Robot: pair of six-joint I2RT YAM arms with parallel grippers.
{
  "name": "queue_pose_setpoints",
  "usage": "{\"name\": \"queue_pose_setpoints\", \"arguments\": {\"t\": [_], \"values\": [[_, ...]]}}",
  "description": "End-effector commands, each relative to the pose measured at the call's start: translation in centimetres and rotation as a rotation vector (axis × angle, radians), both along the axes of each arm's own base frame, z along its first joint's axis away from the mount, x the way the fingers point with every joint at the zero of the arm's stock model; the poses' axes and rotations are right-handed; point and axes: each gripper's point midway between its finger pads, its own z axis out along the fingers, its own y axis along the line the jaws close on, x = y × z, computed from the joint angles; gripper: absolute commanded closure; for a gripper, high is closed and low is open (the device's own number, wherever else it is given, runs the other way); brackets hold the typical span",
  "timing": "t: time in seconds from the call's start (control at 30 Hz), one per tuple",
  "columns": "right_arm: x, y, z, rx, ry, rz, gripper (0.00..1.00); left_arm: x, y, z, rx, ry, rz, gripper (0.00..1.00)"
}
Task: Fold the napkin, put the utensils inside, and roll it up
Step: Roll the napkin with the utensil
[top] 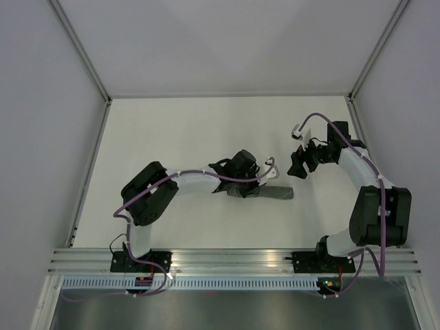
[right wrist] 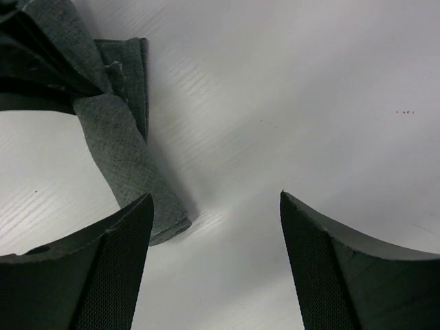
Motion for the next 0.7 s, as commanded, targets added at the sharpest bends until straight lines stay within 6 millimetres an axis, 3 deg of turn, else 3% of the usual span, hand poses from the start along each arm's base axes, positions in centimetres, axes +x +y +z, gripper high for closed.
{"name": "queue_pose_setpoints", "arguments": {"t": [0.0, 0.1, 0.23, 0.3, 0.33, 0.4, 0.43, 0.5, 0.67], "values": [[-0.1, 1.2, 2.6, 0.018, -0.24, 0.083, 0.19, -4.4, 2.4, -3.7, 0.097, 0.368, -0.05, 0.92], [-1.8, 1.6, 2.1, 0.011, -0.26, 0.13, 0.16, -3.4, 2.0, -3.4, 0.094, 0.423, -0.049, 0.89], [-3.8, 3.4, 0.2, -0.028, -0.256, 0.206, 0.16, -4.0, 2.0, -3.7, 0.101, 0.559, -0.079, 0.85], [-3.7, 3.7, -0.1, -0.079, -0.309, 0.213, 0.17, -3.5, 1.7, -3.9, 0.099, 0.597, -0.08, 0.83], [-4.8, 4.5, -1.3, -0.094, -0.294, 0.239, 0.16, -3.7, 1.5, -3.8, 0.09, 0.625, -0.093, 0.83], [-4.6, 4.9, -1.2, -0.155, -0.368, 0.242, 0.16, -3.4, 1.6, -3.9, 0.089, 0.674, -0.093, 0.82], [-5.7, 6.0, -2.1, -0.161, -0.367, 0.281, 0.16, -3.5, 1.5, -3.8, 0.078, 0.702, -0.099, 0.82], [-5.8, 6.7, -2.1, -0.187, -0.408, 0.295, 0.15, -3.1, 1.5, -3.6, 0.074, 0.73, -0.093, 0.81], [-6.4, 8.2, -4.3, -0.254, -0.392, 0.34, 0.15, -3.2, 1.3, -3.9, 0.079, 0.775, -0.101, 0.8]]}}
